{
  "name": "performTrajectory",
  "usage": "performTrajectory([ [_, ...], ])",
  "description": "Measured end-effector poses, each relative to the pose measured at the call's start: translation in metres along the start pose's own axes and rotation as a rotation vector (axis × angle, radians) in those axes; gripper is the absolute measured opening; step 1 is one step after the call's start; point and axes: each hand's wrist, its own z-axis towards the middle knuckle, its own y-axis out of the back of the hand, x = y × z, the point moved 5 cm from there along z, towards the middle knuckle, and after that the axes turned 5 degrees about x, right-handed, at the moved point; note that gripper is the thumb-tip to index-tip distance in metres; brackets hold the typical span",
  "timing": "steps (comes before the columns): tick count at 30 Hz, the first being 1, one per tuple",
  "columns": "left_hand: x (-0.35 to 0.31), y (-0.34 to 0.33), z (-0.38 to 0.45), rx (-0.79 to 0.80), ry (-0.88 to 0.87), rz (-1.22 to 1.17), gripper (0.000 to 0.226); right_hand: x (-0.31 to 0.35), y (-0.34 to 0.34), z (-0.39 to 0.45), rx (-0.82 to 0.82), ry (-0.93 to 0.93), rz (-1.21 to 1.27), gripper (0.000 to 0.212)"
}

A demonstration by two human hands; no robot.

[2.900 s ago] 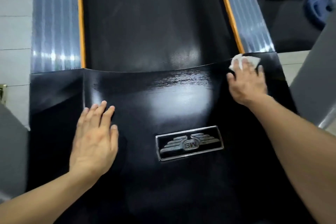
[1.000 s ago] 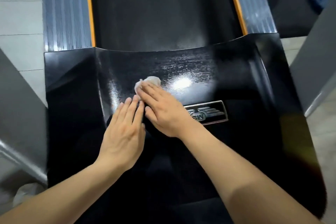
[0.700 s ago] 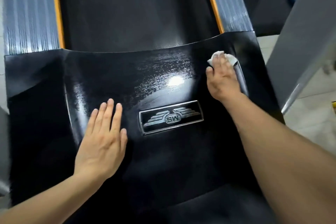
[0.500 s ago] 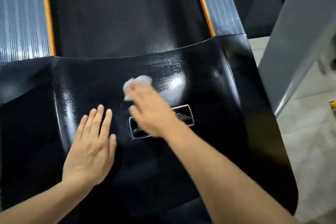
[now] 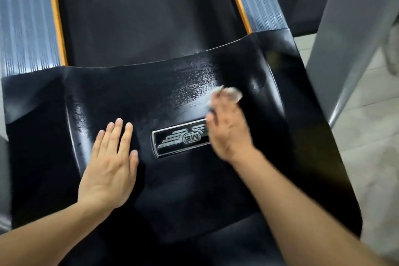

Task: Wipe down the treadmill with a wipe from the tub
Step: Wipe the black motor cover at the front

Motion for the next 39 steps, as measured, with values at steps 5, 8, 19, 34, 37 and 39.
performTrajectory([
  [5,0.001,0.0,-0.001,-0.018,-0.013,-0.034,0.063,0.067,-0.032,-0.049,0.141,0.341,-0.042,0.057],
  [8,0.002,0.0,0.003,-0.004,-0.05,-0.058,0.064,0.008,-0.014,-0.008,0.054,0.116,-0.112,0.062],
  [19,0.074,0.01,-0.09,-0.022,-0.019,-0.168,0.067,0.219,-0.09,-0.06,0.226,0.376,0.077,0.051],
  [34,0.091,0.006,-0.102,0.102,0.006,-0.325,0.068,0.264,-0.116,0.018,0.351,0.315,0.203,0.06],
  [37,0.094,0.008,-0.1,0.133,0.012,-0.382,0.071,0.254,-0.111,-0.048,0.307,0.41,0.189,0.06],
  [39,0.092,0.009,-0.099,0.14,0.04,-0.405,0.071,0.226,-0.099,-0.109,0.296,0.435,0.178,0.058],
])
